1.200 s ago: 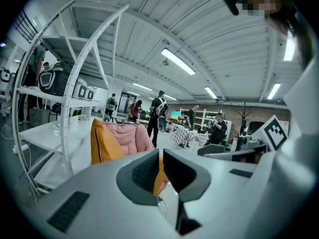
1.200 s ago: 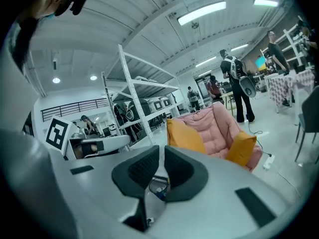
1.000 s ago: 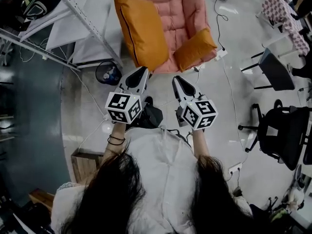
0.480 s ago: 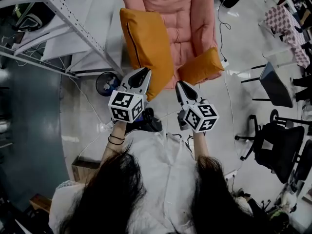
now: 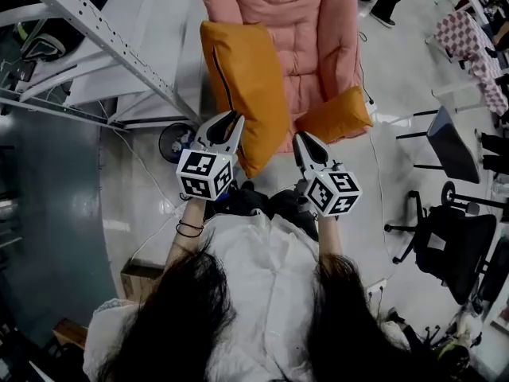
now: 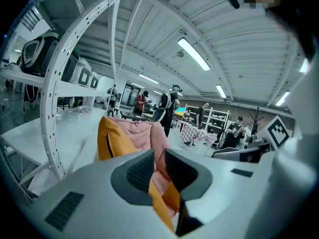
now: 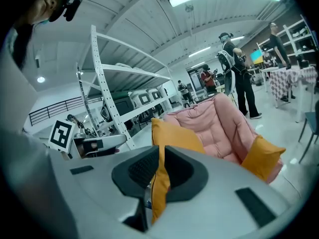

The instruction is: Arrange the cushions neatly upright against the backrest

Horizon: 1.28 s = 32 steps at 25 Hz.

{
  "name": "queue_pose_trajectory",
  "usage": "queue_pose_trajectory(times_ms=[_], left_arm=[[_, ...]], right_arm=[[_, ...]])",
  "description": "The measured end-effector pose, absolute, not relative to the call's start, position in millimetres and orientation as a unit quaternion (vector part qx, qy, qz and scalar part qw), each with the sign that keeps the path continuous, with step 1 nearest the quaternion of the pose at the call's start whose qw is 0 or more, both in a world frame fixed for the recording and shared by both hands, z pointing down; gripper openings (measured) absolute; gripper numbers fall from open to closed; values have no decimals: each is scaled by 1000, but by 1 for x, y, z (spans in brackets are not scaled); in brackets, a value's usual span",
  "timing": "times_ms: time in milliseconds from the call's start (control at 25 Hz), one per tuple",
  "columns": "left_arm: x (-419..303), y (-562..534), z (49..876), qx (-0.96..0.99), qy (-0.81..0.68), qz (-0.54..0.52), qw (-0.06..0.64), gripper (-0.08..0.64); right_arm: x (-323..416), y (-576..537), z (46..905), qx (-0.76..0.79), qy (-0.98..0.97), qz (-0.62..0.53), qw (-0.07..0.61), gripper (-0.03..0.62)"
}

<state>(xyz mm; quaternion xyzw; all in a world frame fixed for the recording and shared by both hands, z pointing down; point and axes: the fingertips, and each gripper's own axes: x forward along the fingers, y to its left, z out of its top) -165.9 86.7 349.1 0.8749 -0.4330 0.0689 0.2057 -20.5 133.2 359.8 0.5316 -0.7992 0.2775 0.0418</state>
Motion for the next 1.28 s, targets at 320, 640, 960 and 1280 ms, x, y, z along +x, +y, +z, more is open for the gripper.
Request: queue_pose_trajectory(times_ms=[320,640,960,1280], left_arm=[[-173,81,370,851,-455,68,254,150],[-169,48,390,806,-514,66,286,173],[-163,19,425,755,-570,138,293,223],[-175,-9,446,710,-610,166,310,262]], right_arm=[[-5,92,362,519,-810,272,43,48],[16,27,379,466,-835,286,62,48],[33,-41,412,391,-862,309,93,48],[34,-100,483,299,-880,353,109,49]])
